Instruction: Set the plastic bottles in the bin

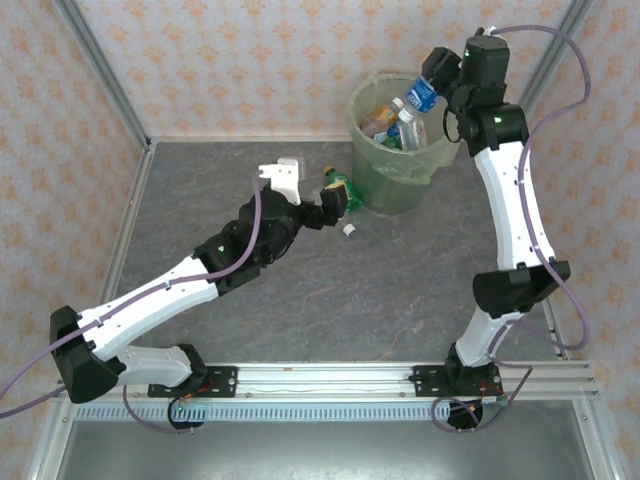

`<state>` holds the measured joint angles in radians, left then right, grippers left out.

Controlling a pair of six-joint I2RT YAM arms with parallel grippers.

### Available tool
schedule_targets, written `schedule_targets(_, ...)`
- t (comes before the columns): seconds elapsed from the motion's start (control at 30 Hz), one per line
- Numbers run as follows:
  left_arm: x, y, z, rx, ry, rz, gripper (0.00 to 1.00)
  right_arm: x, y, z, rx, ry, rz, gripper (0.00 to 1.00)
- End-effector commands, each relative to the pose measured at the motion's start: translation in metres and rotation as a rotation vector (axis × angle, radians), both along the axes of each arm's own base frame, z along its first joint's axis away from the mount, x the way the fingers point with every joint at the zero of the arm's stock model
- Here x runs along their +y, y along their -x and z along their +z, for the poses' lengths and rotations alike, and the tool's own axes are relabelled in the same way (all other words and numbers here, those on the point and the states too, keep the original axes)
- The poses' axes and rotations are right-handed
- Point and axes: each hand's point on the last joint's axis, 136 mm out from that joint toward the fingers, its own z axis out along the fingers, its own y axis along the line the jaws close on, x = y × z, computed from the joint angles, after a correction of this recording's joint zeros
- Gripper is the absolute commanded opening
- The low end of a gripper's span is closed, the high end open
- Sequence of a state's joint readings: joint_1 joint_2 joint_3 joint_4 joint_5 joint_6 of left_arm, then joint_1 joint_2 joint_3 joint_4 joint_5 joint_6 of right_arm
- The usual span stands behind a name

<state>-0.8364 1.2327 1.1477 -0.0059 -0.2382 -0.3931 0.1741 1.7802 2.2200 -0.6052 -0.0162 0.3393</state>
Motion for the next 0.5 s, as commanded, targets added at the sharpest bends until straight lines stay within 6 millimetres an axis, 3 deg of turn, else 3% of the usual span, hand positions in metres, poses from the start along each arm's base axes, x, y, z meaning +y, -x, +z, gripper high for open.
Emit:
schedule_targets(0.0, 0.007, -0.004, -0.011, 0.063, 0.019, 0.015, 0.99, -0.037, -0.008, 0.010, -0.030, 0.141, -0.174, 0.51)
schedule_targets(0.3, 0.022, -0.016, -0.011, 0.064, 0.031, 0.044, 0.99, -0.061, -0.050, -0.020, 0.009, 0.327, -0.305, 0.51)
schedule_targets(0.47, 0.030, -0.021, -0.009, 0.050, 0.031, 0.073, 0.99, -0.056, -0.077, -0.050, 0.050, 0.349, -0.288, 0.51)
